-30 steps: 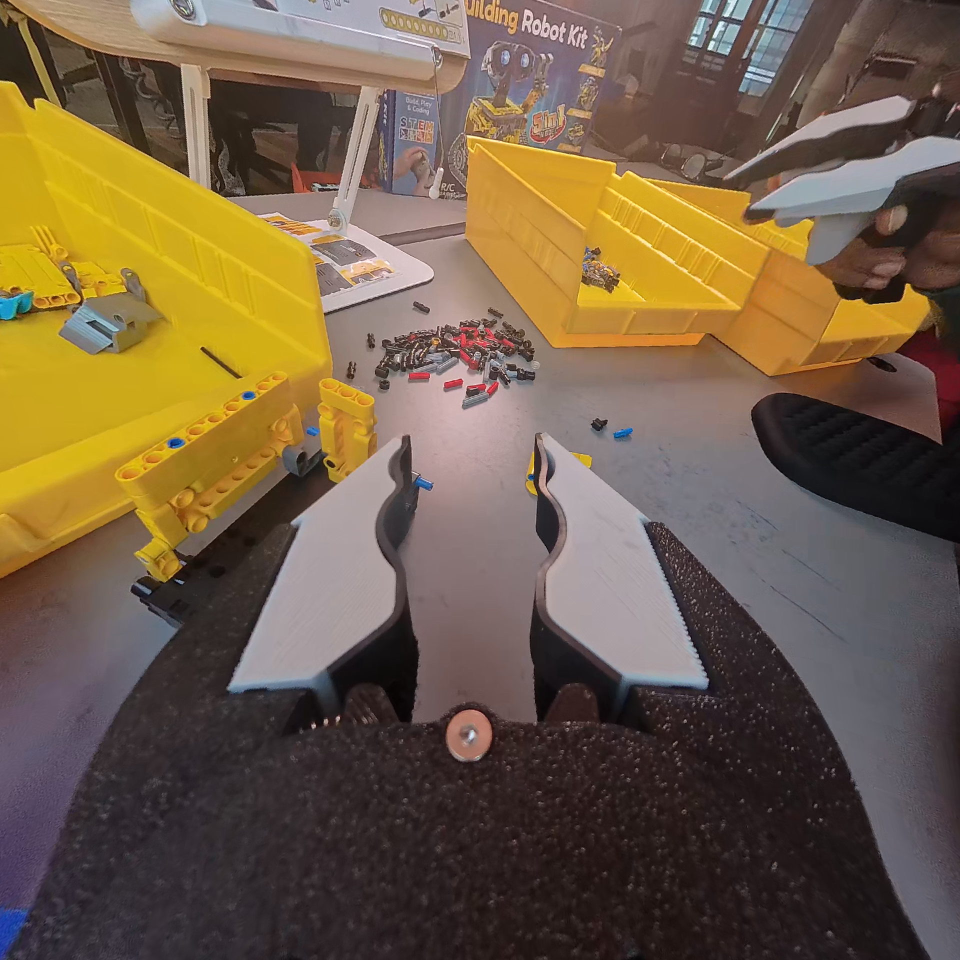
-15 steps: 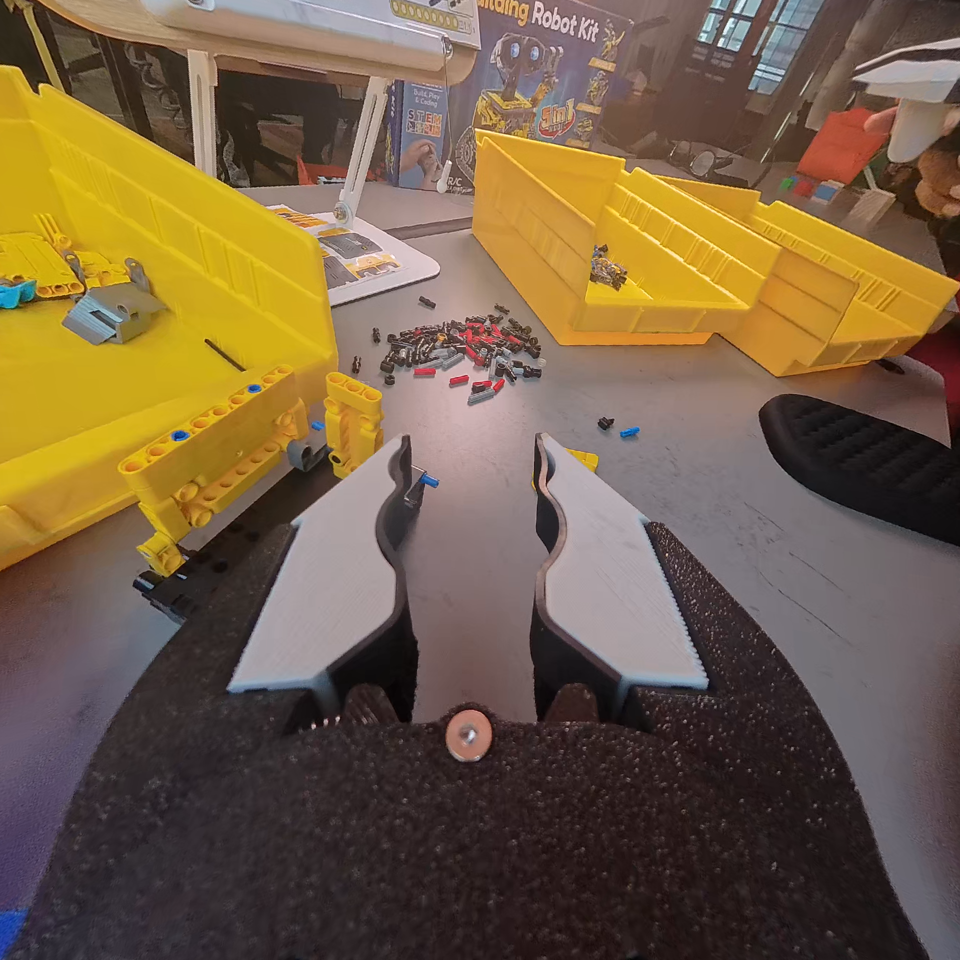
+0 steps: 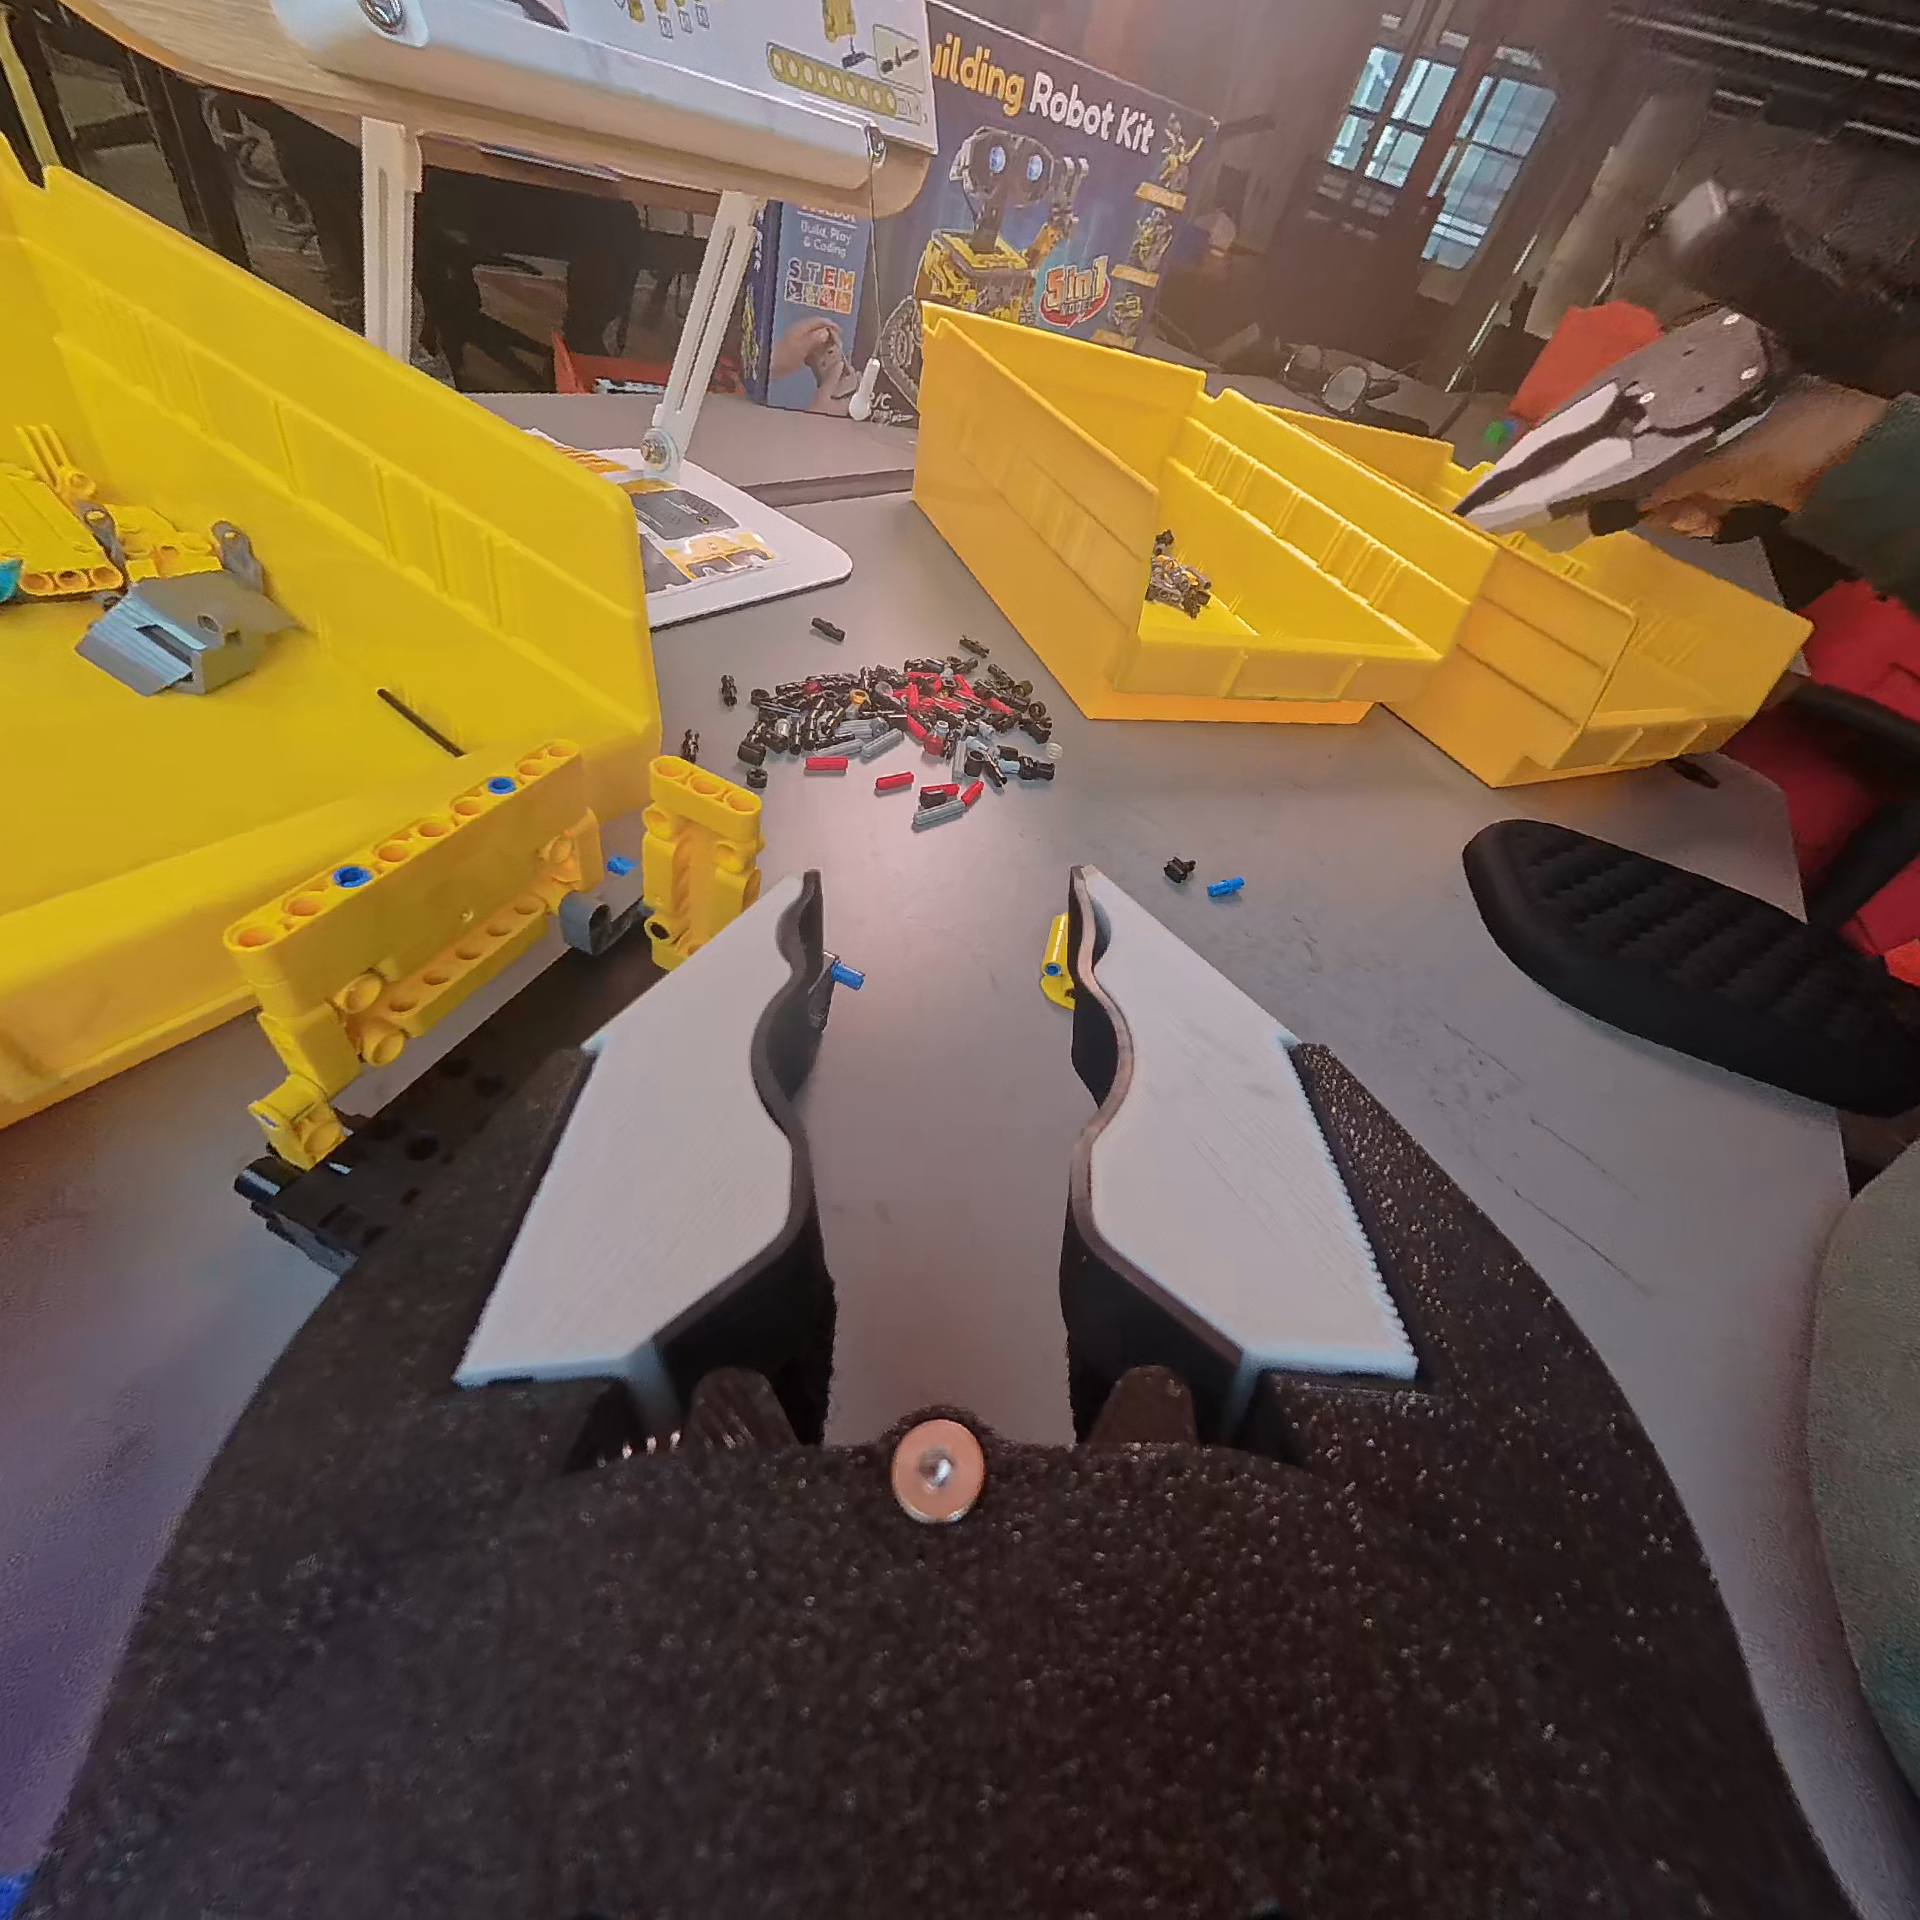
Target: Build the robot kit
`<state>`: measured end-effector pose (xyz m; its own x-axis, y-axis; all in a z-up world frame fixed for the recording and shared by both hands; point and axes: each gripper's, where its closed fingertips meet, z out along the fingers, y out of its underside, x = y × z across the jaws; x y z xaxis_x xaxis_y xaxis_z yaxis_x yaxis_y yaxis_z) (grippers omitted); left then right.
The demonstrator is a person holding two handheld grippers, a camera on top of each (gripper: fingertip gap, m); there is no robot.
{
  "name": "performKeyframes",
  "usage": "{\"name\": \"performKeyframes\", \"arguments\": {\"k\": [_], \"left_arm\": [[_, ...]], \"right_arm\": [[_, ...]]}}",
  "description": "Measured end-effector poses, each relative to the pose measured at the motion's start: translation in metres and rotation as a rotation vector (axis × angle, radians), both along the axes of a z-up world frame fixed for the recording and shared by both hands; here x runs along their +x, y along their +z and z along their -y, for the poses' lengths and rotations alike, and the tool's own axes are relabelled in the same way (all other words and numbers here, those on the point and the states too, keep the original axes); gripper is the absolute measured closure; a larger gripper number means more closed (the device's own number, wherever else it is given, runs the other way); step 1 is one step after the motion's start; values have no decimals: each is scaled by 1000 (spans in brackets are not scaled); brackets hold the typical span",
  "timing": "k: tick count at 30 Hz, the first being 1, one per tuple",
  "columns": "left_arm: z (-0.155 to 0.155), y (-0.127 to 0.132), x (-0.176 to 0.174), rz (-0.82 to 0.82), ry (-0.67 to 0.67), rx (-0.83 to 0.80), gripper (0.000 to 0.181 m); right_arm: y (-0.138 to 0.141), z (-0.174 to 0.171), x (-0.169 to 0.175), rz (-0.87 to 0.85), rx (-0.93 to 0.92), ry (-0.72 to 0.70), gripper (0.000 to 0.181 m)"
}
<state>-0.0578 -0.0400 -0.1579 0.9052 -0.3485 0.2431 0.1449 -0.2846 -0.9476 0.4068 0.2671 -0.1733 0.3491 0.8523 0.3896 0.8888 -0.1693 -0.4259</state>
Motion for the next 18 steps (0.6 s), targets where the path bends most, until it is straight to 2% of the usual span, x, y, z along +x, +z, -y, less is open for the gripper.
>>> {"name": "performKeyframes", "arguments": {"k": [6, 9, 18], "left_arm": [[1, 1, 5, -56, -1, 25, 135], [1, 1, 6, -98, 15, 36, 135], [6, 11, -8, -235, 177, 112, 134]], "right_arm": [[-37, 22, -7, 150, -170, 182, 164], [-48, 30, -15, 170, -216, 243, 163], [-53, 48, -47, 129, -311, 379, 159]]}}
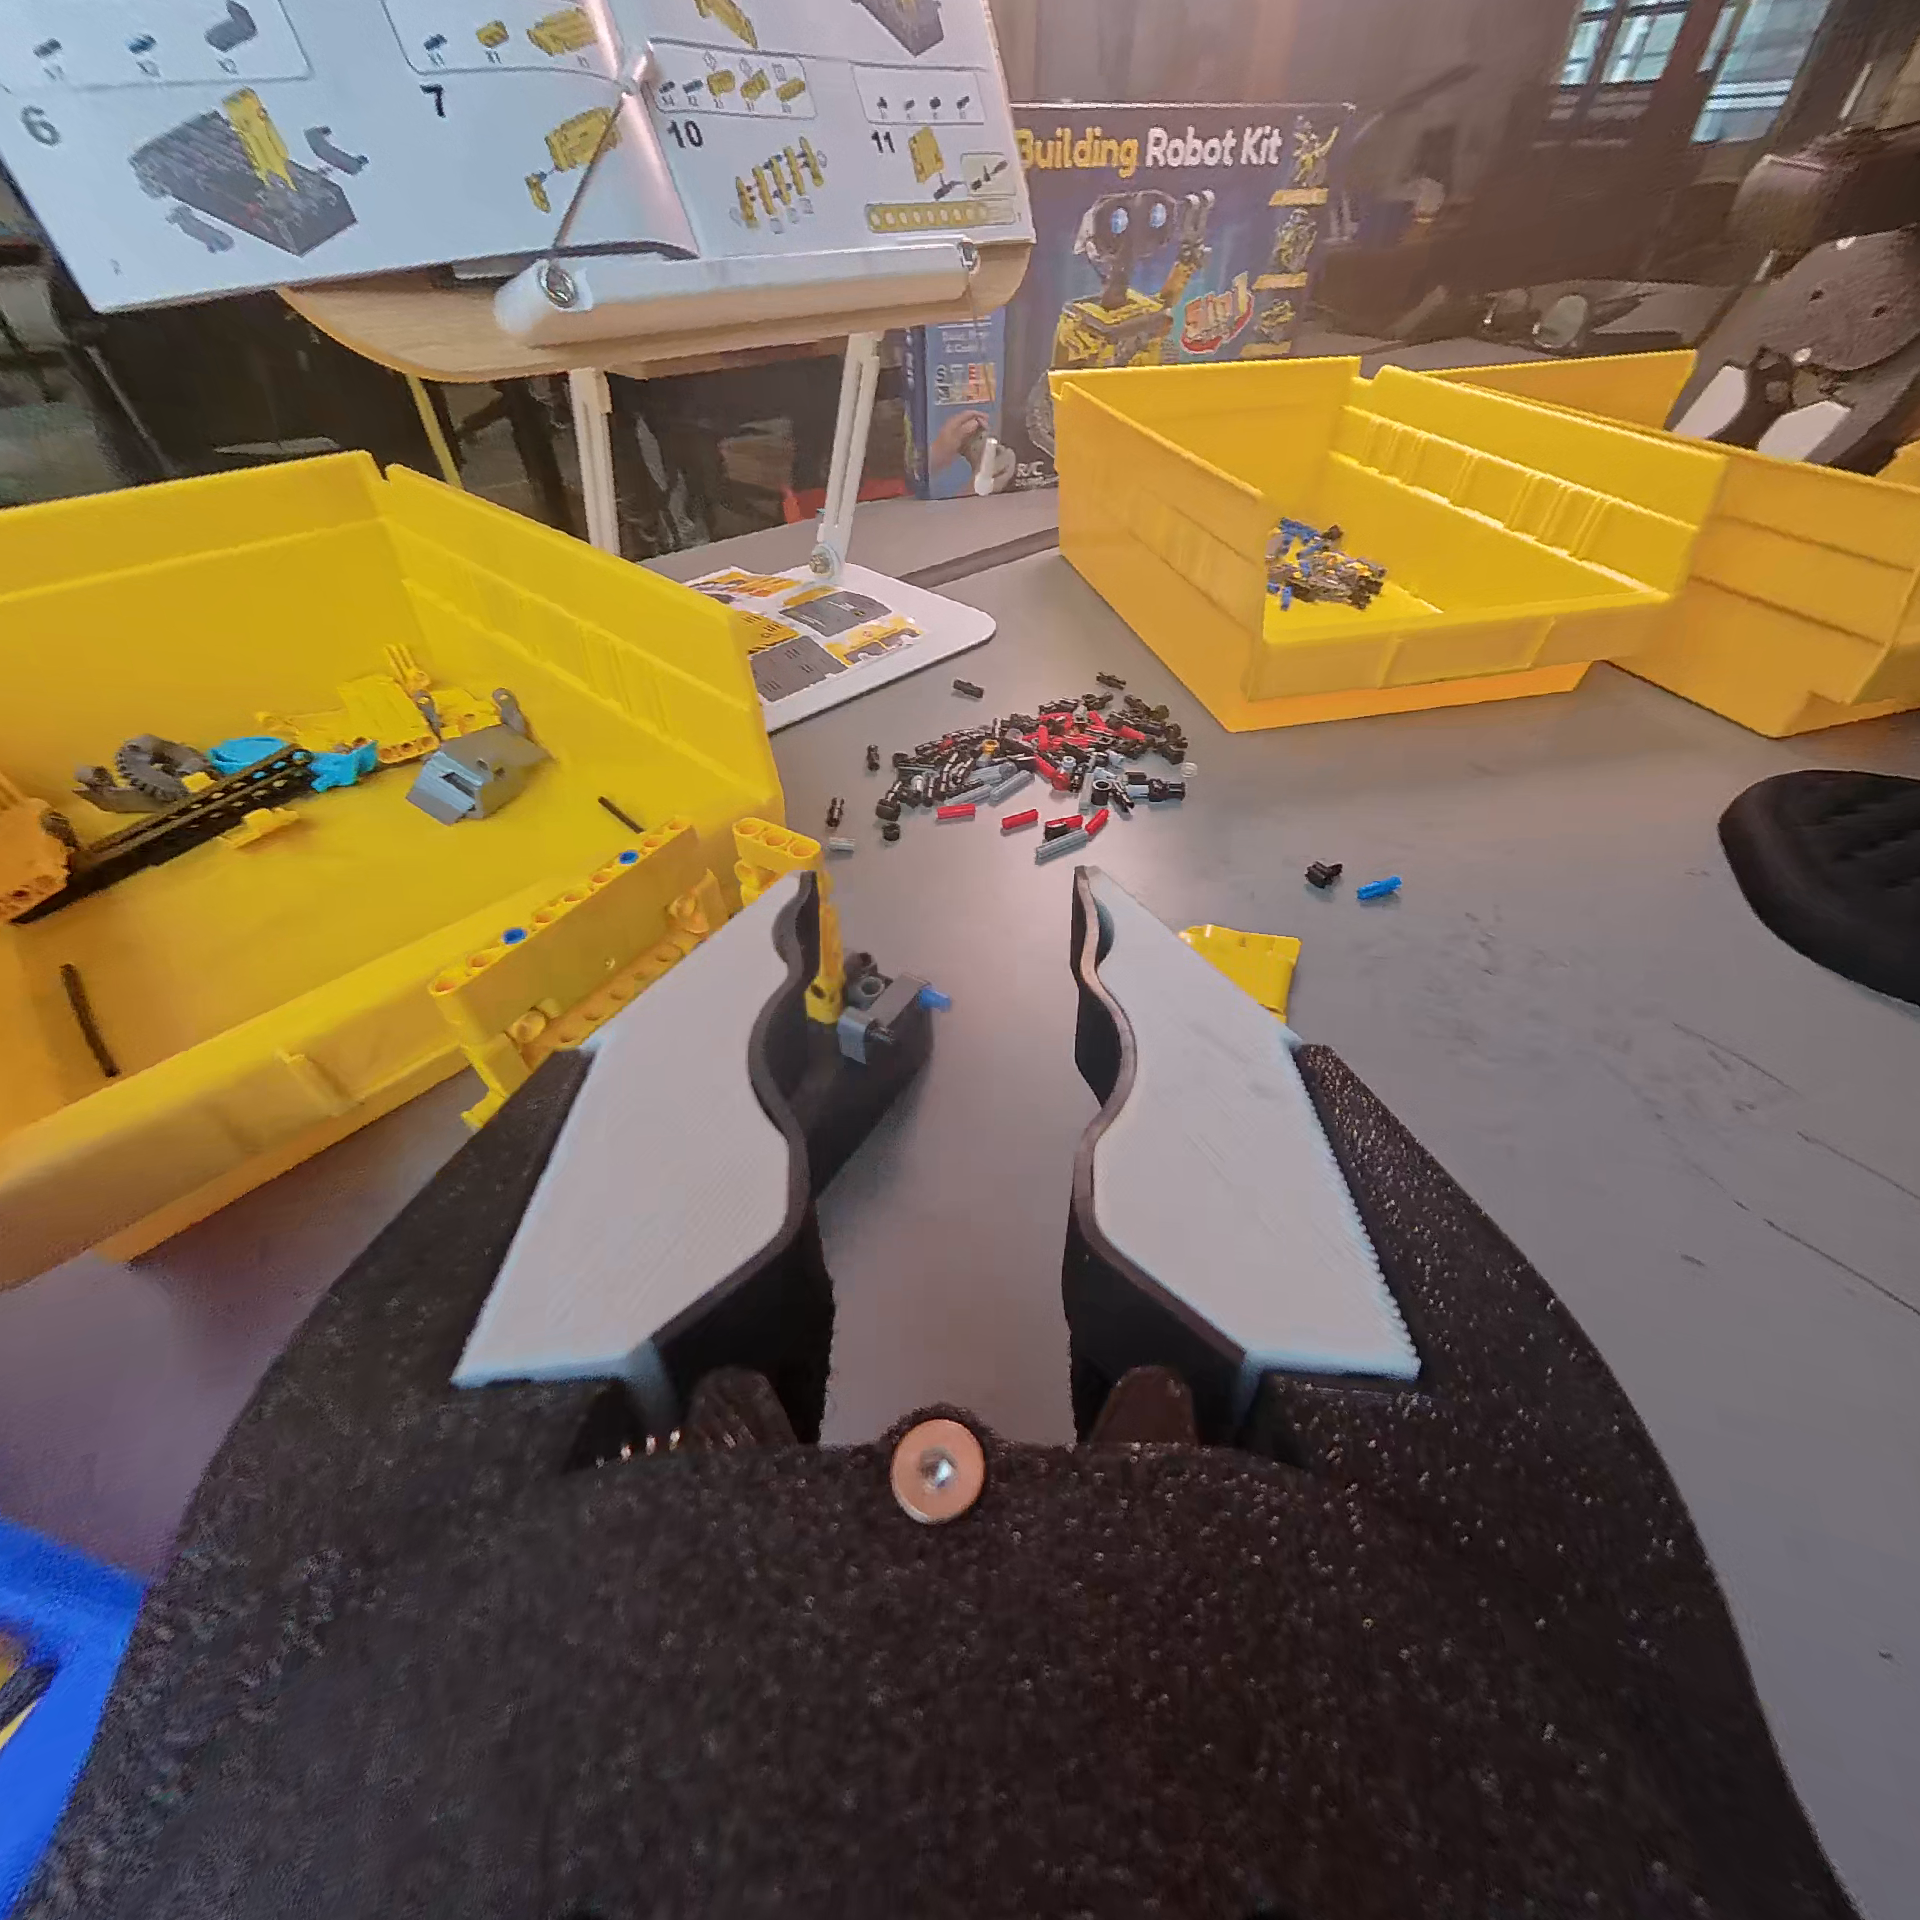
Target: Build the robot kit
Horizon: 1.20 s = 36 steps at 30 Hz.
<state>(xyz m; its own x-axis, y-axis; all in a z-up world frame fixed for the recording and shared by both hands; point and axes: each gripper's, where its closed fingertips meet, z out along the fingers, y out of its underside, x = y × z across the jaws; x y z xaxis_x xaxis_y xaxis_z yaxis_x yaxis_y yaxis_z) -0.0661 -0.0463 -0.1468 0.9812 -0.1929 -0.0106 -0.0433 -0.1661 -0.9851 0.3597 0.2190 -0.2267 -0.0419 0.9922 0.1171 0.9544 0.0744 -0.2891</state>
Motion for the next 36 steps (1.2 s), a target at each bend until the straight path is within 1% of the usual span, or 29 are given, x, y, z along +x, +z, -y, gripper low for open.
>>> {"name": "performKeyframes", "arguments": {"k": [2, 6, 9, 11, 14, 18, 21, 25, 27, 28, 34, 36], "left_arm": [[2, 5, -5, -10, 40, 27, 134], [5, 13, -13, -41, 107, 65, 136], [6, 18, -17, -71, 142, 71, 136], [6, 20, -20, -89, 158, 64, 137], [7, 20, -25, -116, 176, 47, 137], [6, 17, -29, -117, 189, 31, 137], [5, 14, -29, -132, 195, 24, 137], [5, 11, -28, -150, 202, 20, 137], [5, 10, -29, -151, 204, 16, 137], [4, 9, -29, -151, 205, 13, 137], [2, 6, -30, -147, 202, 1, 137], [1, 4, -30, -146, 199, -2, 137]], "right_arm": [[0, -2, -2, 2, -3, 8, 159], [-6, -19, 9, 63, 56, 4, 160], [2, -29, 6, 10, 85, -17, 162], [9, -25, -3, -53, 56, -14, 163], [13, -31, -11, -75, 102, 3, 166], [10, -52, -21, -101, 125, -23, 167], [2, -58, -29, -127, 88, -22, 166], [-4, -56, -36, -148, 22, -17, 166], [-9, -54, -32, -115, 3, -4, 165], [-8, -51, -32, -126, -7, 6, 168], [-9, -48, -29, -120, -11, 40, 172], [-9, -48, -30, -124, -8, 50, 171]]}}
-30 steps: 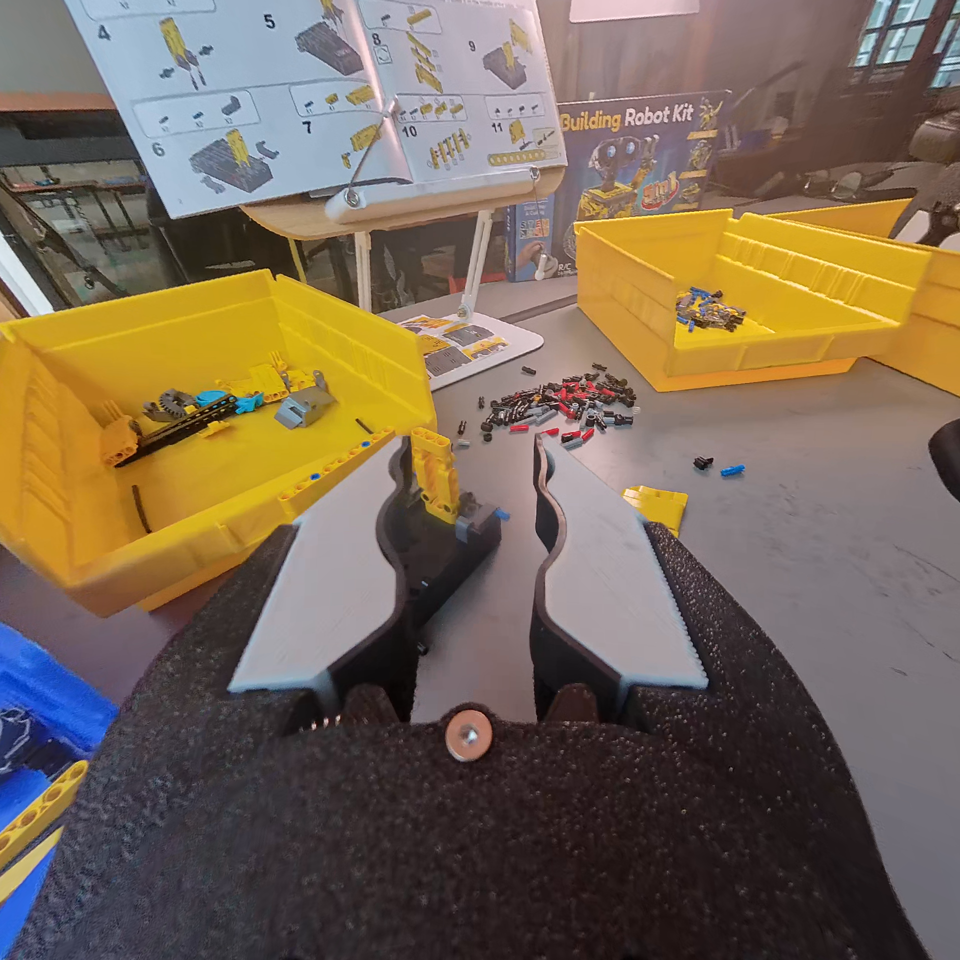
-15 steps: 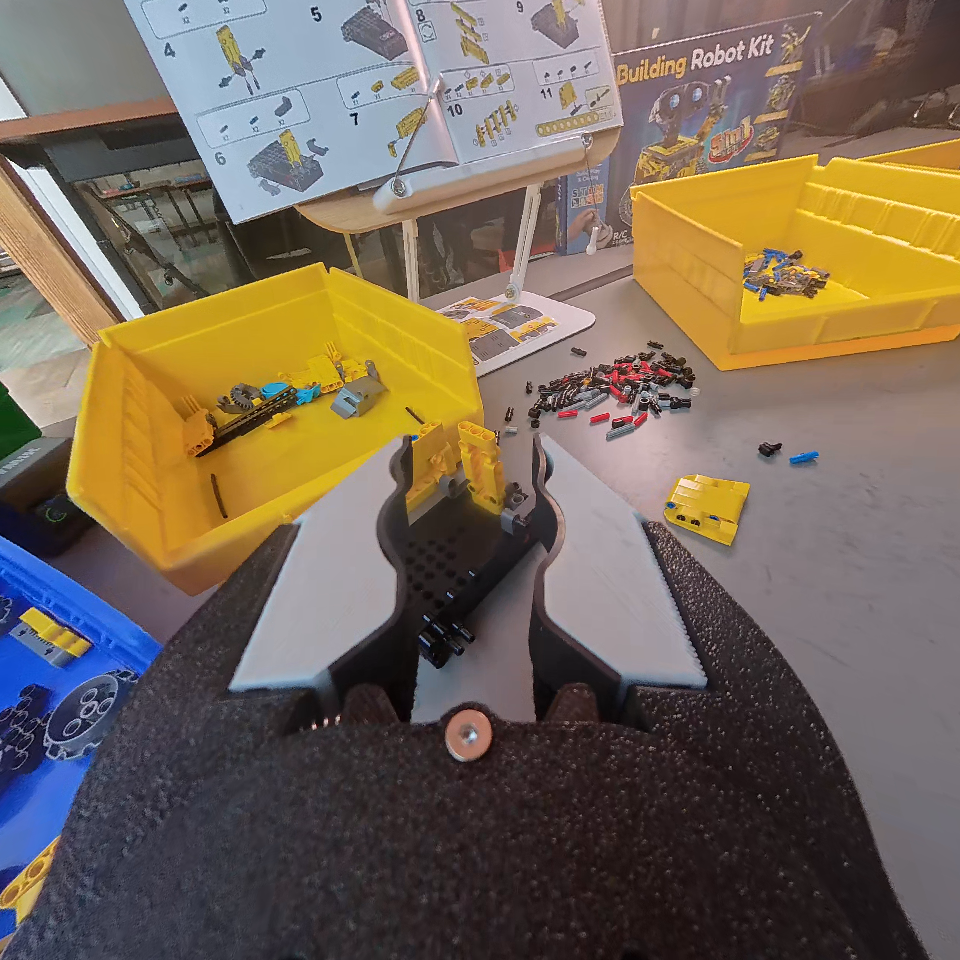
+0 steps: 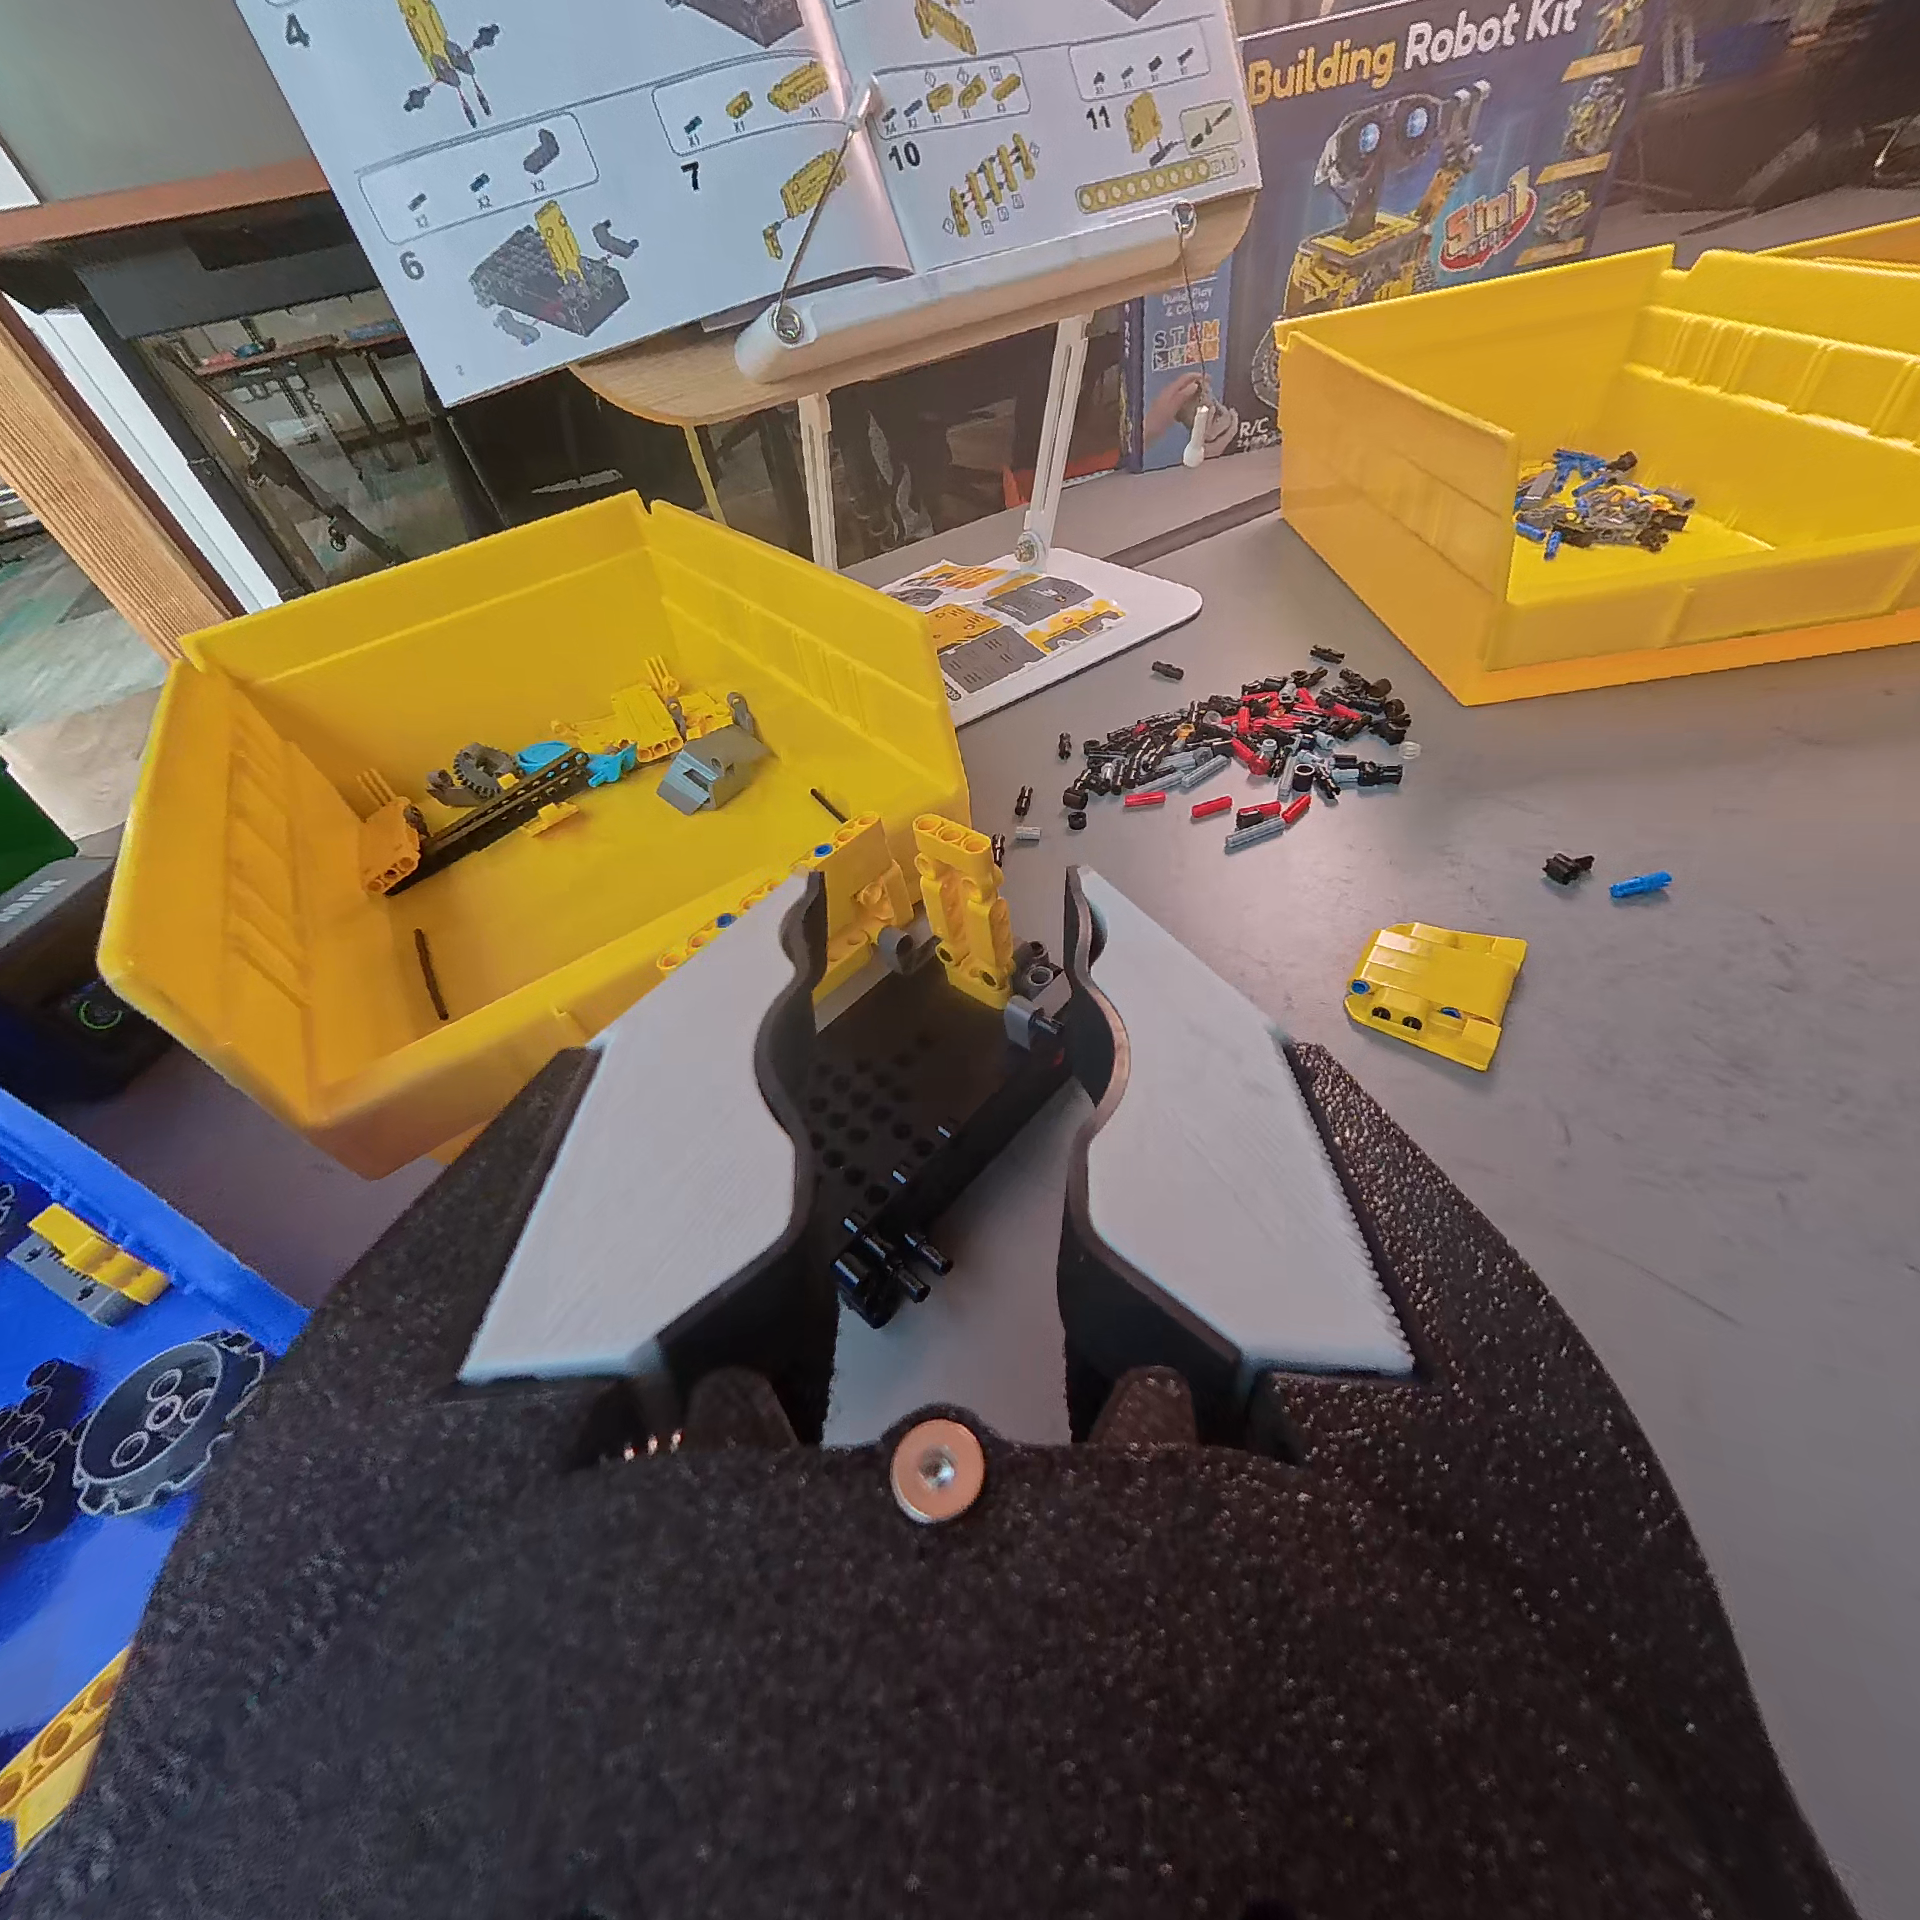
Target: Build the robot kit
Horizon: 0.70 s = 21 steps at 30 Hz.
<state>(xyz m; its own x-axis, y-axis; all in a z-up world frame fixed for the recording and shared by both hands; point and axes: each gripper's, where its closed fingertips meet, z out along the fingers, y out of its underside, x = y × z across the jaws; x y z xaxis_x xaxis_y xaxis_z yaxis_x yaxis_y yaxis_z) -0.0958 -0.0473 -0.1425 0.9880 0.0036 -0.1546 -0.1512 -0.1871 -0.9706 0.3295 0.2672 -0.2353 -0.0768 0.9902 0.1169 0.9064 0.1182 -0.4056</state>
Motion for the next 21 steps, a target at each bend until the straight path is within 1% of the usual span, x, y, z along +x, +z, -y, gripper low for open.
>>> {"name": "performKeyframes", "arguments": {"k": [8, 11, 14, 18, 21], "left_arm": [[-2, -2, 2, 2, -10, 8, 137], [0, 2, 3, 12, -18, 25, 138], [1, 3, 3, 27, -29, 34, 139], [0, 1, 7, 61, -63, 22, 139], [-2, -2, 12, 100, -105, 6, 137]], "right_arm": [[-1, 1, 1, -11, -80, -6, 174], [6, -1, 5, -21, -27, -19, 174], [38, 3, 4, -97, 38, -48, 174], [103, 20, 0, -169, 196, -99, 174], [156, 54, -25, -261, 263, -109, 174]]}}
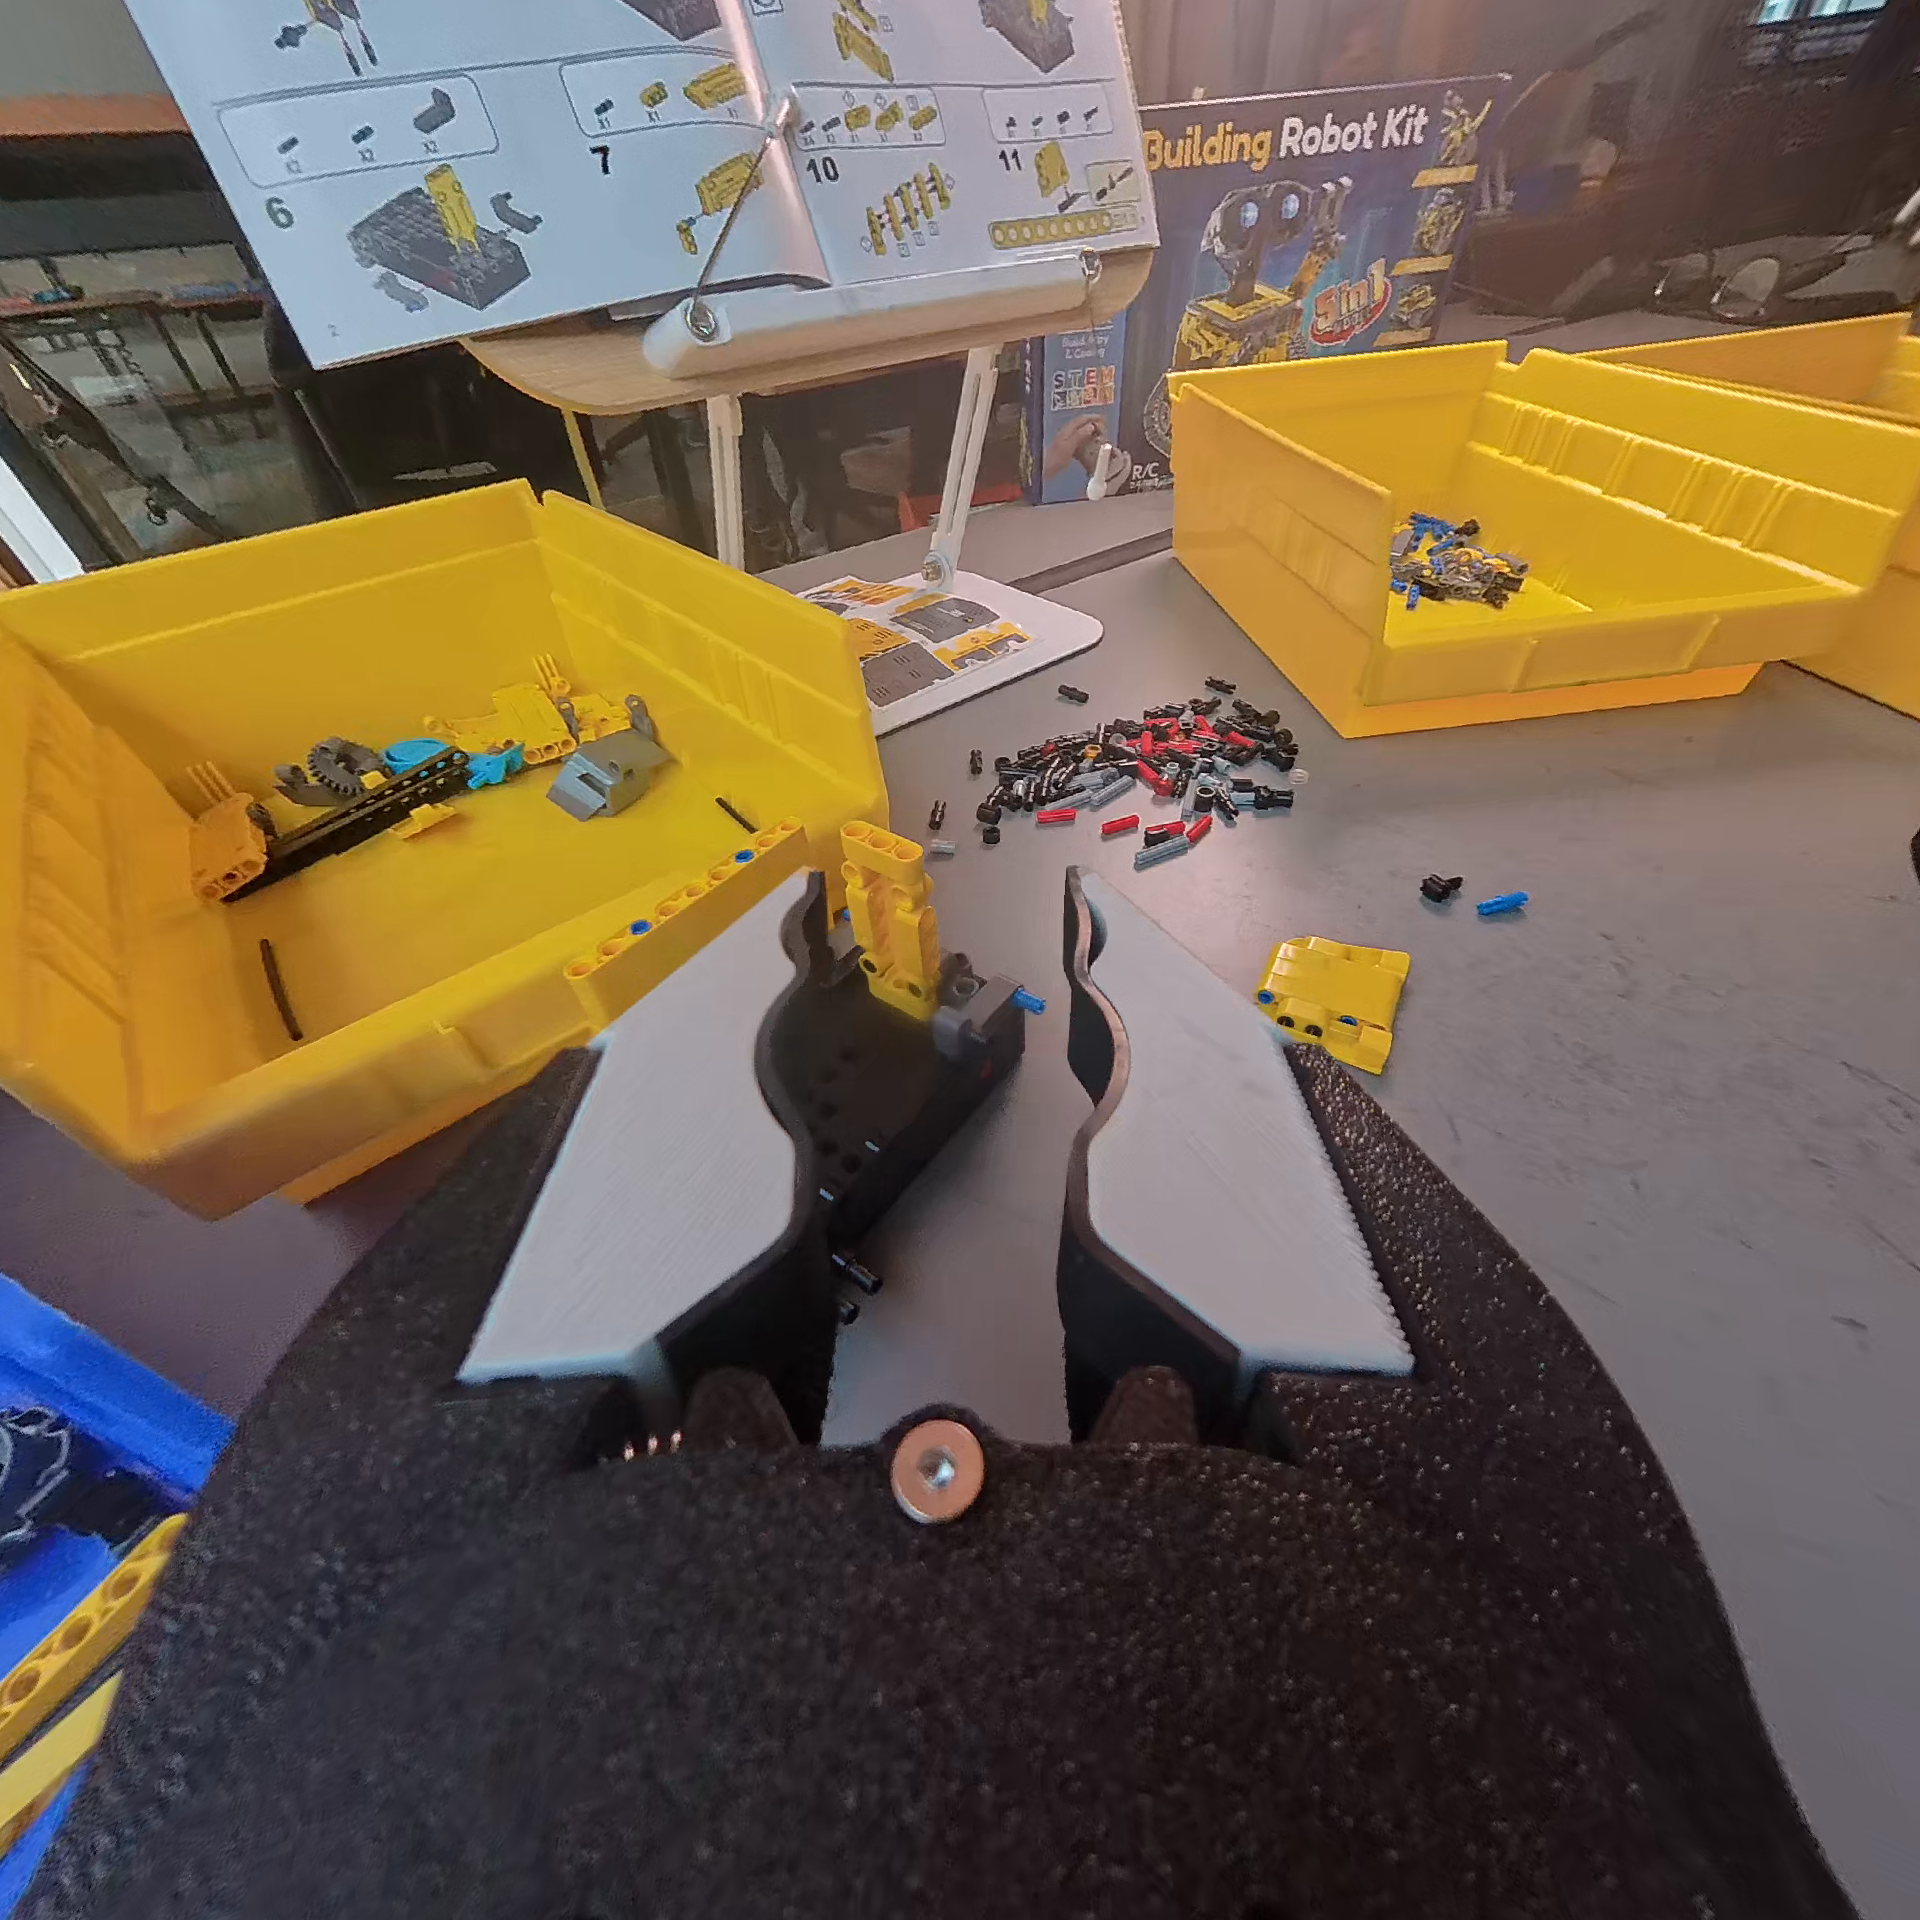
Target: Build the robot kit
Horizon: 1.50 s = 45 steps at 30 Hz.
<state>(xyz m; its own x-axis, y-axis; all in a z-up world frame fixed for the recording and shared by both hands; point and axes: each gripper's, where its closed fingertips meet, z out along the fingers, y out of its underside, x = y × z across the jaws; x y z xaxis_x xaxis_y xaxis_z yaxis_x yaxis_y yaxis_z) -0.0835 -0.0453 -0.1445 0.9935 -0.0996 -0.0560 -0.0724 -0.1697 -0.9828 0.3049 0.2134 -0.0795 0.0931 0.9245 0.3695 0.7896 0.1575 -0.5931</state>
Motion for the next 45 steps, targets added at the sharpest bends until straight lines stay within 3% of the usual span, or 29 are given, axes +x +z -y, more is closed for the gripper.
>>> {"name": "performKeyframes", "arguments": {"k": [3, 5, 9, 14, 19, 36, 40, 43, 45], "left_arm": [[-2, -4, 7, 33, -55, -29, 137], [-3, -8, 14, 34, -106, -56, 137], [-2, -7, 19, -2, -178, -70, 137], [3, -6, 23, 58, -199, -46, 137], [6, 0, 25, 87, -214, -24, 137], [2, -8, 29, 83, -223, -51, 137], [3, -8, 29, 80, -223, -44, 136], [2, -7, 28, 86, -221, -40, 136], [2, -7, 27, 92, -214, -39, 136]], "right_arm": [[27, 51, -42, -53, 16, 59, 174], [20, 84, -73, -37, 3, 96, 174], [-38, 128, -125, 76, -35, 125, 174], [-121, 145, -165, 175, -76, 67, 174], [-160, 152, -184, 162, -181, 31, 174], [-160, 156, -188, 103, -238, 56, 173], [-158, 155, -190, 78, -203, 55, 162], [-143, 159, -197, -13, -200, 54, 161], [-118, 163, -198, -106, -180, 52, 161]]}}
